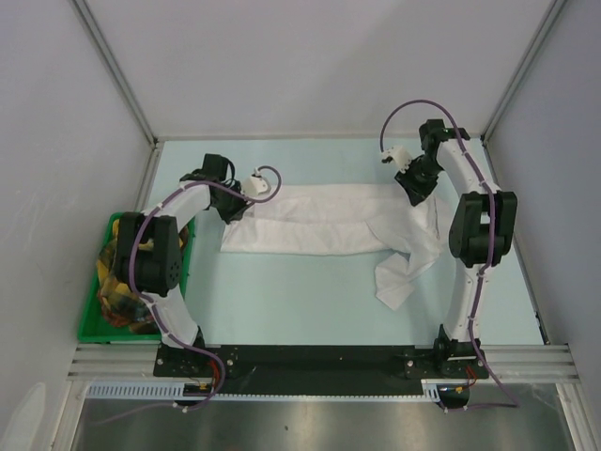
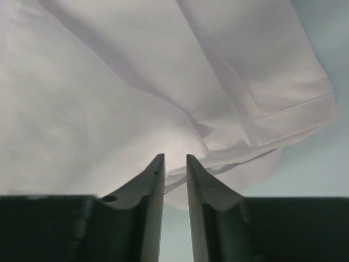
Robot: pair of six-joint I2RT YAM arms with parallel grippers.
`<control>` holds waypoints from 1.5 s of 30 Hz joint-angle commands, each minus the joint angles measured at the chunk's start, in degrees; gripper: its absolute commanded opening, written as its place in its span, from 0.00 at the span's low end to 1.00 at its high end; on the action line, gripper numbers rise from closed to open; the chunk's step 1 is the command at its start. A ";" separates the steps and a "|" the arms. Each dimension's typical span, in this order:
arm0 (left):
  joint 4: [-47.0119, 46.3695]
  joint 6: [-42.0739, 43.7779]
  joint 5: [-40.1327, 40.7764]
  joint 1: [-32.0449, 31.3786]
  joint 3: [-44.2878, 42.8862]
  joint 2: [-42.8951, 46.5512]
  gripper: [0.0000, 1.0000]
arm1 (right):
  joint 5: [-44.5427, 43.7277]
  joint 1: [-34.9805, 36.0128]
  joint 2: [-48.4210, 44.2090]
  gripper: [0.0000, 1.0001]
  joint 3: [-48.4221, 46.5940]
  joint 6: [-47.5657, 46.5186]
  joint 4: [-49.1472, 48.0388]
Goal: Fold and stack the long sleeve shirts
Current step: Fold the shirt
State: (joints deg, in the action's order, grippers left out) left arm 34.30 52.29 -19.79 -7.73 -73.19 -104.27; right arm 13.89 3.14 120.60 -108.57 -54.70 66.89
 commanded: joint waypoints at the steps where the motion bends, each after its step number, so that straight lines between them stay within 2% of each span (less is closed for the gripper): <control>1: -1.96 -4.21 2.39 0.96 -1.34 -0.23 0.13 | 1.48 -1.02 0.43 0.36 -4.36 7.58 1.92; 3: -1.70 -5.00 0.55 1.13 -2.04 0.03 0.23 | 2.98 -2.69 -0.01 0.51 -5.16 8.73 5.07; 4: -1.26 -5.01 -0.33 1.13 -1.96 0.38 0.31 | 5.16 -4.35 -0.79 0.54 -5.24 9.08 6.13; 6: -0.73 -5.27 -2.35 1.13 -1.78 1.35 0.40 | 7.28 -7.94 -1.59 0.56 -4.72 9.96 9.81; 10: 1.55 -6.32 -4.73 1.22 -1.26 3.10 0.52 | 12.29 -14.11 -3.00 0.52 0.62 12.50 12.74; 16: 4.10 -8.69 -6.40 1.57 1.03 4.69 0.61 | 15.02 -16.23 -3.70 0.47 9.42 20.31 8.79; 22: 4.98 -10.98 -6.32 2.28 2.35 4.16 0.62 | 11.26 -16.32 -2.39 0.46 14.88 24.19 1.84; 25: 5.16 -10.90 -5.70 2.36 3.40 3.90 0.62 | 10.90 -16.41 -1.16 0.40 16.28 24.90 1.57; 29: 4.72 -10.90 -4.65 2.45 5.59 3.46 0.59 | 8.27 -16.58 -2.29 0.13 20.06 24.55 0.79; 32: 4.19 -10.98 -4.38 2.63 6.74 3.37 0.57 | 5.89 -17.02 -3.87 0.00 23.49 24.46 -1.23; 37: 3.66 -10.90 -4.38 2.89 7.18 3.28 0.55 | 5.18 -17.02 -4.58 0.00 25.34 25.16 -1.94; 38: 3.66 -10.64 -4.73 2.89 7.27 3.54 0.56 | 5.01 -17.02 -5.28 0.09 25.25 25.25 -1.85; 40: 3.66 -10.46 -6.39 2.98 7.36 5.03 0.58 | 5.62 -17.46 -6.68 0.21 24.56 24.64 -1.68; 41: 3.66 -10.37 -7.01 3.07 7.53 5.65 0.59 | 6.32 -17.72 -7.65 0.31 24.46 24.12 -1.42; 45: 3.49 -10.28 -11.57 3.16 8.59 10.13 0.64 | 11.23 -18.69 -17.55 0.45 26.65 17.89 -0.53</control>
State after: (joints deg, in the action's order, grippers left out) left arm 38.20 42.02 -25.39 -5.10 -65.34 -100.97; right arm 20.95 -14.46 114.63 -83.09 -31.59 65.60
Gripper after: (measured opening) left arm 0.619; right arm 0.416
